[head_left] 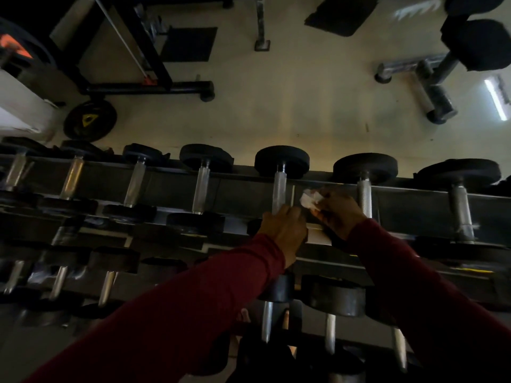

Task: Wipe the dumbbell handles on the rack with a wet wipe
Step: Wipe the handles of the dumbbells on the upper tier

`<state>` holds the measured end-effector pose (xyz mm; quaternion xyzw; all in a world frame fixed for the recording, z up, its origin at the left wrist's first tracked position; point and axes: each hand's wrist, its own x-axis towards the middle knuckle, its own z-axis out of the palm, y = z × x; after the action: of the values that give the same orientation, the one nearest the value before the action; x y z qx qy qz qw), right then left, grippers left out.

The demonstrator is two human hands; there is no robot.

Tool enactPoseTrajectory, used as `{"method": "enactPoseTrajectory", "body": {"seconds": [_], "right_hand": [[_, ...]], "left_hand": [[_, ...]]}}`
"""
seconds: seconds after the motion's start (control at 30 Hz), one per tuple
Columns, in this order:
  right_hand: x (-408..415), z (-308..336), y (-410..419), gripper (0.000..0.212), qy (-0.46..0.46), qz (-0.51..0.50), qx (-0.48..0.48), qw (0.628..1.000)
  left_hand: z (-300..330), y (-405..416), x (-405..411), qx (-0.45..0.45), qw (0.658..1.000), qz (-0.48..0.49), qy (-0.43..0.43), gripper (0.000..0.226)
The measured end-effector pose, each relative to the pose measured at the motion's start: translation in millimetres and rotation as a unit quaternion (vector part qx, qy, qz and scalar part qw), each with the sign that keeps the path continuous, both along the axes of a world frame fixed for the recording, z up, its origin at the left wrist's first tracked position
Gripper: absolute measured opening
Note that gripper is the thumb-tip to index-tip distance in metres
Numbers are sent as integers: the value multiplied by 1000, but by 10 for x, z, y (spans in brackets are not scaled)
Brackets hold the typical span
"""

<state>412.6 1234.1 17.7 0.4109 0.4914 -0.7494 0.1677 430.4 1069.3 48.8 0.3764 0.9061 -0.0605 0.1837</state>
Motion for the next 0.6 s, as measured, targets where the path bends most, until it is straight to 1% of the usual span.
{"method": "enactPoseTrajectory", "body": {"seconds": [0.1, 0.17, 0.2, 0.27, 0.33, 0.4, 0.43, 0.5, 0.57, 0.6], "right_hand": [[-52, 2, -93, 28, 9, -15, -10, 1000], [-98, 51, -163, 18, 25, -20, -19, 999], [-136, 51, -196, 14, 29, -13, -7, 999], [-234, 15, -256, 14, 35, 36, 67, 996], [-352, -49, -298, 23, 39, 68, 160, 984], [-449, -84, -344, 31, 48, 87, 247, 964], [-483, -90, -376, 31, 50, 97, 290, 951], [-518, -83, -458, 22, 61, 123, 356, 924], [-516, -79, -529, 8, 69, 145, 390, 907], [-503, -91, -548, 6, 70, 162, 398, 900]], "left_hand": [[-40, -99, 18, 54, 997, 47, -30, 67], [-126, -187, 54, 91, 992, 79, -34, 67], [-161, -239, 69, 112, 988, 98, -39, 66], [-203, -321, 79, 143, 982, 119, -37, 63], [-187, -354, 90, 175, 973, 145, -49, 58], [-170, -384, 103, 218, 951, 205, -77, 51], [-164, -420, 107, 242, 936, 240, -89, 49], [-165, -540, 107, 274, 908, 301, -100, 48], [-168, -664, 110, 270, 899, 332, -91, 54], [-169, -707, 113, 271, 895, 343, -88, 58]]}}
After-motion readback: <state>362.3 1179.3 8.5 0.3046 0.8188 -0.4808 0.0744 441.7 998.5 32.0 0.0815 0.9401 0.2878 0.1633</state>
